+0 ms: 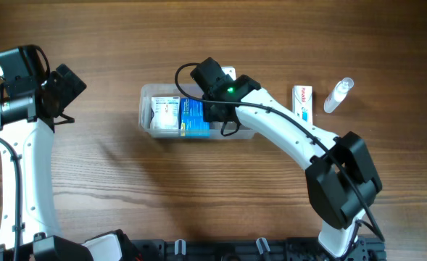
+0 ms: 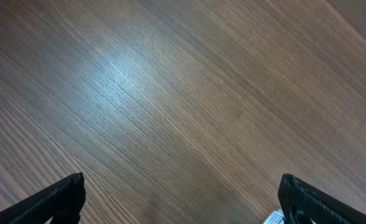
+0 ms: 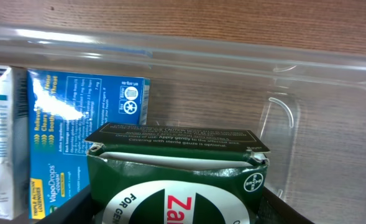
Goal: Pack container
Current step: 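Carry the green box into the container next to the blue box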
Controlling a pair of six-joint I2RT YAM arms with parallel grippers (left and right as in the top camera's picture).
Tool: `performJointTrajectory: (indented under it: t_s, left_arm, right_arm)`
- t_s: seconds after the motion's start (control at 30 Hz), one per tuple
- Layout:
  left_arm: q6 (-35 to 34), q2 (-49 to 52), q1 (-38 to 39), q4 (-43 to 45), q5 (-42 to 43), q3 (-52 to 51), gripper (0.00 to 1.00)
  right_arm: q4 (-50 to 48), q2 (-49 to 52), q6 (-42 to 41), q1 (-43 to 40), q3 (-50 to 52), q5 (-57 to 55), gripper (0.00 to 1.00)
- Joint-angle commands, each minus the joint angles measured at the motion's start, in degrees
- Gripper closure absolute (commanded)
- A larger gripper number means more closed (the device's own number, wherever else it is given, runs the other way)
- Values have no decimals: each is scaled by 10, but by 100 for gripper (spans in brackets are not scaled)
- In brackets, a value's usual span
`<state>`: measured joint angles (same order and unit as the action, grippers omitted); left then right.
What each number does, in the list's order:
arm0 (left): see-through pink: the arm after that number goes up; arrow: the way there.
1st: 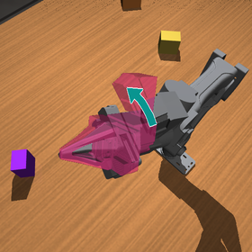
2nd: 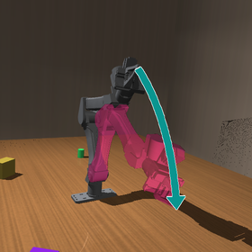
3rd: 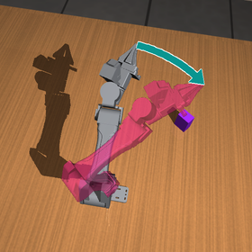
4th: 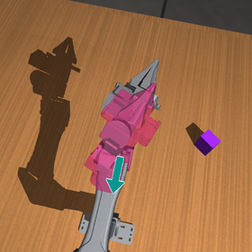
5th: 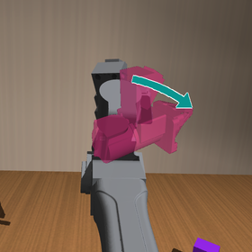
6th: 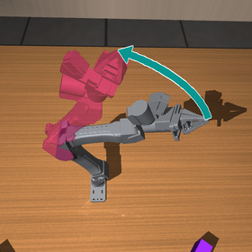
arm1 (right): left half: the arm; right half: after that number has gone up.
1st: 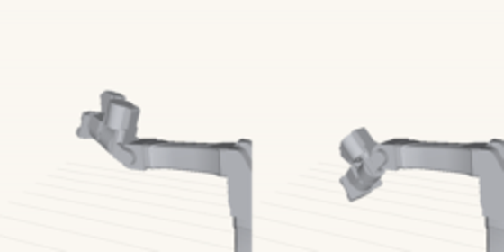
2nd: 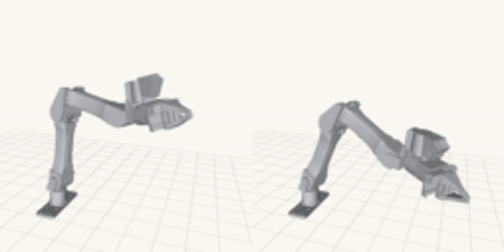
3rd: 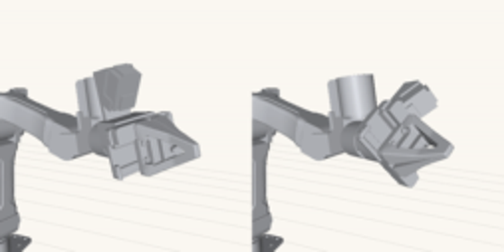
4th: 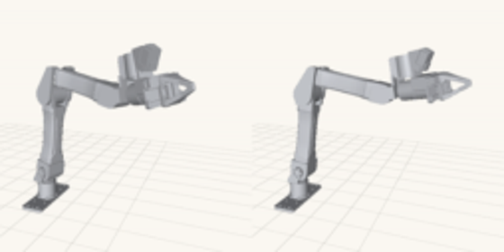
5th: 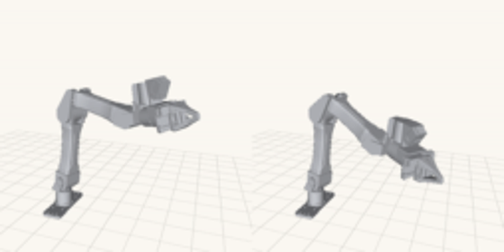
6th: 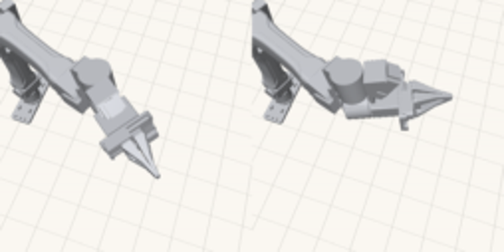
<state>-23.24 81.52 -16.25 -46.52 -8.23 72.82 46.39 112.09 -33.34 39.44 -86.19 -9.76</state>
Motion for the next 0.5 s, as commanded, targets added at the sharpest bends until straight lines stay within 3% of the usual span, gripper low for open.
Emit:
performJointTrajectory:
  t_s: [0.0, 0.47]
  left_arm:
    - [3, -5, -3, 1, 1, 0, 0]
    - [3, -5, -3, 1, 1, 0, 0]
  right_arm:
    - [-1, 14, 2, -2, -5, -19, 61]
    - [-10, 28, -13, -16, 15, -9, 61]
